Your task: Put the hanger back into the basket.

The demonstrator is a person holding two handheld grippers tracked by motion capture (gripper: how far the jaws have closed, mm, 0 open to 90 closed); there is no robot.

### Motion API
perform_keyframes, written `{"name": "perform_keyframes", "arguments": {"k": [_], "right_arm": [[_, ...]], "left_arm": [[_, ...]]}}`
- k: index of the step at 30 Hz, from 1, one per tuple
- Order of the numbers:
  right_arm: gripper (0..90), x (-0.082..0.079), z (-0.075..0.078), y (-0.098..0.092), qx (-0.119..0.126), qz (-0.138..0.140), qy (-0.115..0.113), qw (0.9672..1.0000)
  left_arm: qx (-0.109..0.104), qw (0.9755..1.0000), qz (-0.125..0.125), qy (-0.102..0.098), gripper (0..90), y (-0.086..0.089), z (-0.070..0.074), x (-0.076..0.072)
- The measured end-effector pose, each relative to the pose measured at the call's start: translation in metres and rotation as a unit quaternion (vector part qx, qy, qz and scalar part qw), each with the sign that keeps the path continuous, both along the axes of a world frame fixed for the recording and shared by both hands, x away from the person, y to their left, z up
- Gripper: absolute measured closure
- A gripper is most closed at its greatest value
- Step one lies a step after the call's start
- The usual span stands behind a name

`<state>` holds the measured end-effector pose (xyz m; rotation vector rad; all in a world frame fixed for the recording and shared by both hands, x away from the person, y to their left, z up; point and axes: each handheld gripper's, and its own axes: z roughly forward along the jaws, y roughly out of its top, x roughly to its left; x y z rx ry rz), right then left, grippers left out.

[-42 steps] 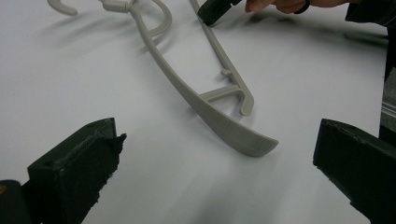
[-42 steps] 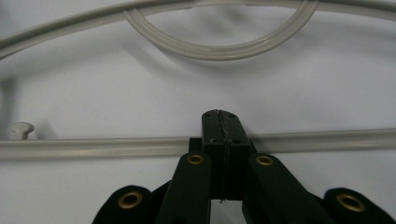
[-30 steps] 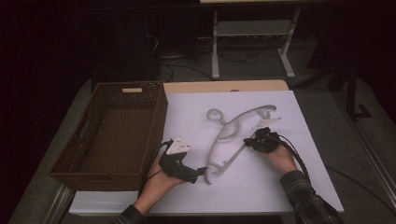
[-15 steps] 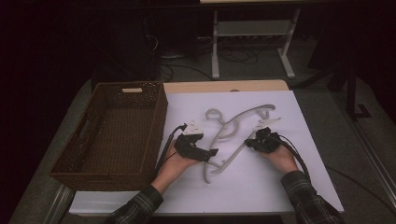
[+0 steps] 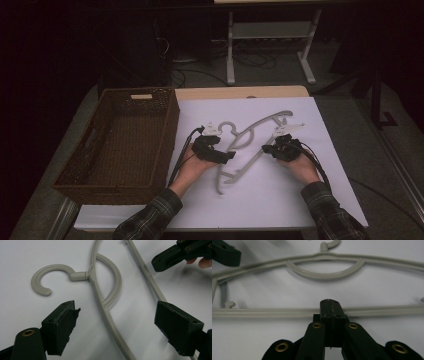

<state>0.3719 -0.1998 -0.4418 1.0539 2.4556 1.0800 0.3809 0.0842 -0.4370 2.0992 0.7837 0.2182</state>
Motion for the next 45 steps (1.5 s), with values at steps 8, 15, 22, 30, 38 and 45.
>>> {"name": "perform_keyframes", "arguments": {"k": [8,15,22,30,38,45], "right_arm": [[90.0,0.007,-0.006,0.007,-0.005,0.006,0.004,1.0000],[90.0,0.008,-0.011,0.010,-0.015,0.003,0.013,0.9998],[90.0,0.009,-0.011,0.009,-0.011,0.001,0.016,0.9998],[90.0,0.008,-0.012,0.009,-0.011,0.002,0.015,0.9998],[90.0,0.008,-0.012,0.009,-0.011,0.000,0.015,0.9998],[90.0,0.007,-0.012,0.009,-0.012,0.000,0.014,0.9998]], "left_arm": [[-0.001,1.0000,0.000,0.003,17.4,-0.001,-0.001,0.002],[0.003,1.0000,-0.005,0.005,17.4,-0.003,-0.002,0.004],[0.005,0.9997,-0.006,0.024,22.6,-0.009,-0.012,0.014],[-0.005,0.9984,-0.009,0.055,39.2,-0.012,-0.020,0.024],[-0.007,0.9971,-0.028,0.071,58.7,-0.014,-0.020,0.023],[-0.008,0.9965,-0.029,0.078,68.5,-0.013,-0.020,0.025]]}}
